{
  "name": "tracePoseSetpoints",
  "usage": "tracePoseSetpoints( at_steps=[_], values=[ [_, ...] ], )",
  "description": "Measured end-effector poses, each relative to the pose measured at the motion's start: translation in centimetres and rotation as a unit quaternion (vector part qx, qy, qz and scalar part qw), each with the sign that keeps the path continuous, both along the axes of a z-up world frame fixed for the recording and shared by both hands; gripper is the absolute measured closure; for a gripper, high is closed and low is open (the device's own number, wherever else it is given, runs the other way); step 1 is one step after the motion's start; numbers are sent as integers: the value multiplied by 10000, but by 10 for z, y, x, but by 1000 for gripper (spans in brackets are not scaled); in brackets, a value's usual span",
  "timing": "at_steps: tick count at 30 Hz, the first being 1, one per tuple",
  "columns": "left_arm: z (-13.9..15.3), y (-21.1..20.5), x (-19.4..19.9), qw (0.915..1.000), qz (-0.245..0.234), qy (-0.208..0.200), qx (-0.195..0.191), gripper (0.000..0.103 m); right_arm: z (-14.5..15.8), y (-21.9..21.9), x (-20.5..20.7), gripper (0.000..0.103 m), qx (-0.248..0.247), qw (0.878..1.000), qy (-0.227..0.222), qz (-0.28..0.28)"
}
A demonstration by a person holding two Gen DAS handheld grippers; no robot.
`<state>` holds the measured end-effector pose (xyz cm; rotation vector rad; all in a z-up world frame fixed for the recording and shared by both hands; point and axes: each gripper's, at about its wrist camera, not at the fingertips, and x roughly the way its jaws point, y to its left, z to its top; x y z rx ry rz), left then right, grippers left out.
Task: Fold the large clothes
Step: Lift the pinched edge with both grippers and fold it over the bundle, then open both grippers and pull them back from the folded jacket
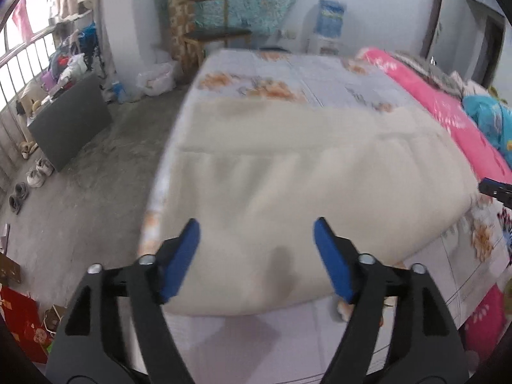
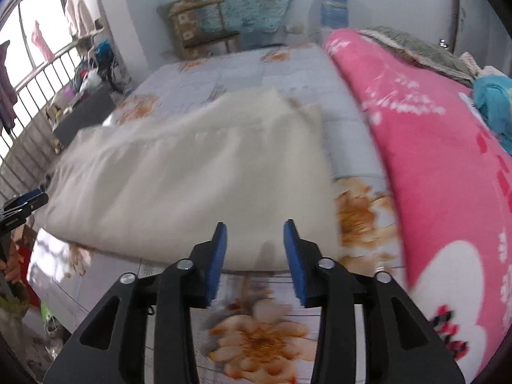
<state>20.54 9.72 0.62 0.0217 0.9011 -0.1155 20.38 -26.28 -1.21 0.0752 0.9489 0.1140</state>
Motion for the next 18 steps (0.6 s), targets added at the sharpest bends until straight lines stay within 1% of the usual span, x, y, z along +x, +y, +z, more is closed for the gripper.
tracePoseSetpoints(
  at_steps=[1,2,3,5,6,7,8,9,10,11,14,18],
  values=[
    [-13,-10,4,9997,-44,160,180,19,-10,3,5,53,-73,9999,130,12],
    [-24,-17,4,9989,-13,260,381,18,-22,9,9,53,-277,9994,191,-34],
    [-31,-22,3,9979,64,288,580,17,-22,15,8,53,-496,9987,64,-67],
    [-22,-22,-6,9981,127,146,583,17,-13,30,0,52,-838,9963,114,-164],
    [-15,-22,-12,9984,130,66,541,17,-4,33,-8,52,-667,9977,29,-148],
    [-6,-21,-21,9987,136,-85,489,17,4,37,-19,46,-464,9988,-112,-129],
    [1,-21,-29,9987,125,-191,449,17,10,39,-28,38,-414,9988,-221,-142],
    [8,-22,-38,9987,106,-299,394,17,15,42,-38,34,-409,9985,-336,-159],
    [14,-24,-47,9988,91,-347,328,17,20,48,-53,27,-374,9979,-499,-163],
    [19,-24,-50,9990,76,-363,253,14,22,51,-62,22,-313,9978,-571,-143],
    [31,-33,-75,9990,73,-432,27,10,21,64,-92,15,-187,9978,-627,-133],
    [43,-51,-105,9977,127,-632,-184,8,24,76,-114,7,-329,9971,-683,-119]
  ],
)
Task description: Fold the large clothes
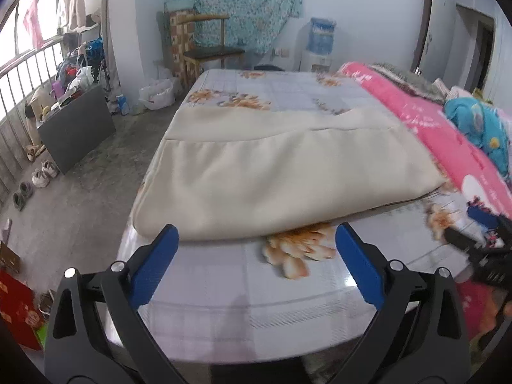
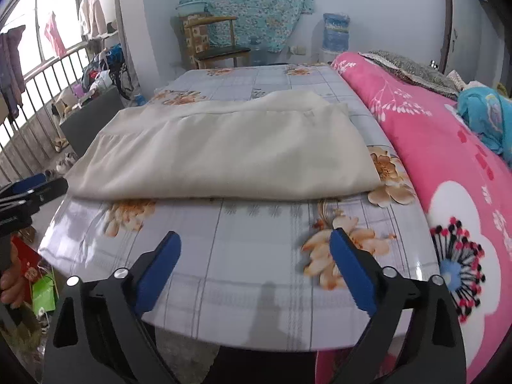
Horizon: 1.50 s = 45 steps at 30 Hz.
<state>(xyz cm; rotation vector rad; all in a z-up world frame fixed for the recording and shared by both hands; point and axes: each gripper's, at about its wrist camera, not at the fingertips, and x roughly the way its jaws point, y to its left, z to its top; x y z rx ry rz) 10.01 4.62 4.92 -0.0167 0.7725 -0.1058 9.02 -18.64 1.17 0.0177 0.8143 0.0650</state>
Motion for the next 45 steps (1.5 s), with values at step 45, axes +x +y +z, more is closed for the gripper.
tracePoseSetpoints(
  at_steps=[45],
  values=[
    [-12,-58,-9,9934,799,367,732,8,7,19,-1,6,-204,9990,166,-362]
  ],
)
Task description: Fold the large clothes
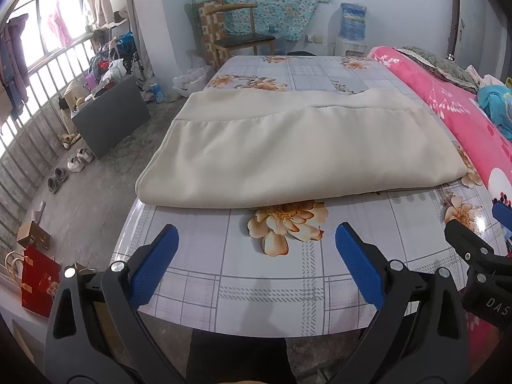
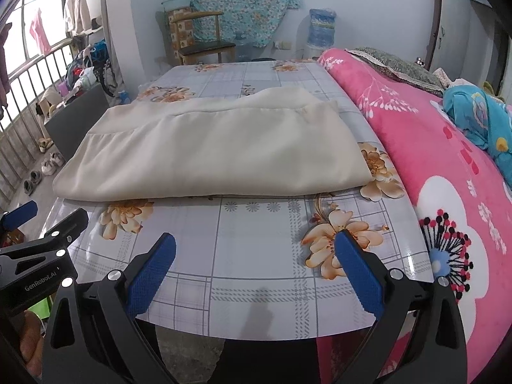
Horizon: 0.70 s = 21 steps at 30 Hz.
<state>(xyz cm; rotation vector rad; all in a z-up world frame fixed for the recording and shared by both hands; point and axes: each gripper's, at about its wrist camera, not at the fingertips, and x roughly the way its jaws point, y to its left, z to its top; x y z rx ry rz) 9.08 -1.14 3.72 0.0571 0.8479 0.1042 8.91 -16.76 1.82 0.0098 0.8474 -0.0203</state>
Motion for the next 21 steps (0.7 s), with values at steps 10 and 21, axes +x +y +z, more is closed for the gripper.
tracePoseSetpoints(
  at_steps=[10,21],
  values=[
    [-1,-1,-1,10000,-35,41,-71,8,3,0,-1,6,-60,10000,-20,-2],
    [0,1,-1,9999,-36,51,-95,8,4,0,0,6,-81,10000,-12,-3]
  ],
)
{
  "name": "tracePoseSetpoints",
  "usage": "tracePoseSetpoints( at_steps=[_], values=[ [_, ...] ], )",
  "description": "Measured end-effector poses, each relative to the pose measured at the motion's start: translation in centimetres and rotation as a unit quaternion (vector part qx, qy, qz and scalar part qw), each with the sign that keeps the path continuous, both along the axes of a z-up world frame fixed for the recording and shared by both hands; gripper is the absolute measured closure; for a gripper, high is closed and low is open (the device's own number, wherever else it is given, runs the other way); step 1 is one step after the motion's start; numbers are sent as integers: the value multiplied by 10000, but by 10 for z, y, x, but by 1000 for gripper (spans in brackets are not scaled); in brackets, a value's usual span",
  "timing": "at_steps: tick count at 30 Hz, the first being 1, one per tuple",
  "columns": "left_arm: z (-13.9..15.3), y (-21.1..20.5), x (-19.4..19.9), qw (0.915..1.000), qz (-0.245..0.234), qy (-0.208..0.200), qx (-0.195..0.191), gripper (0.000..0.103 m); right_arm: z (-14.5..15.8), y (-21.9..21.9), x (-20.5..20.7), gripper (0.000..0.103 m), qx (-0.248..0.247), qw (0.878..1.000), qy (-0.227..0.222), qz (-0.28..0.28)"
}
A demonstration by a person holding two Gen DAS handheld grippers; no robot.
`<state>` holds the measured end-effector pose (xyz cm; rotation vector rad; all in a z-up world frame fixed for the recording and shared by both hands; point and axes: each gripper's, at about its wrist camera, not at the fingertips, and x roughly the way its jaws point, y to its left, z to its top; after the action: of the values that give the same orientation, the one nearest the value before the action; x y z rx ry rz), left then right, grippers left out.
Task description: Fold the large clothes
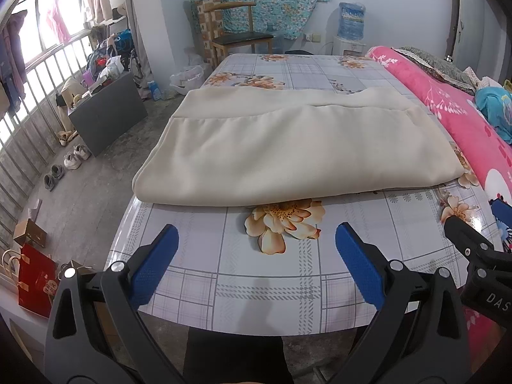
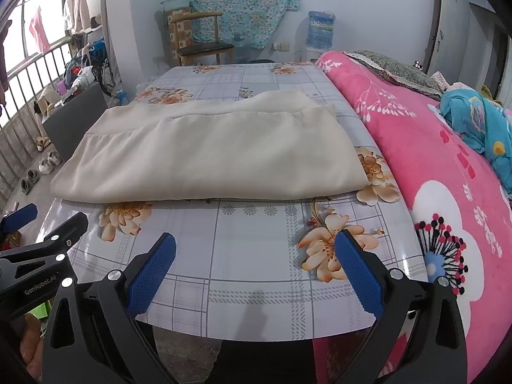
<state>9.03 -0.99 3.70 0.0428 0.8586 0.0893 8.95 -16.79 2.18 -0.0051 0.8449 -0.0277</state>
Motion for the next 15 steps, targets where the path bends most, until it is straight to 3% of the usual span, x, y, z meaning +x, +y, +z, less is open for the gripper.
tracePoseSetpoints(
  at_steps=[15],
  values=[
    [0,0,0,10000,-12,40,-18,8,0,0,1,6,-11,10000,25,0]
  ],
)
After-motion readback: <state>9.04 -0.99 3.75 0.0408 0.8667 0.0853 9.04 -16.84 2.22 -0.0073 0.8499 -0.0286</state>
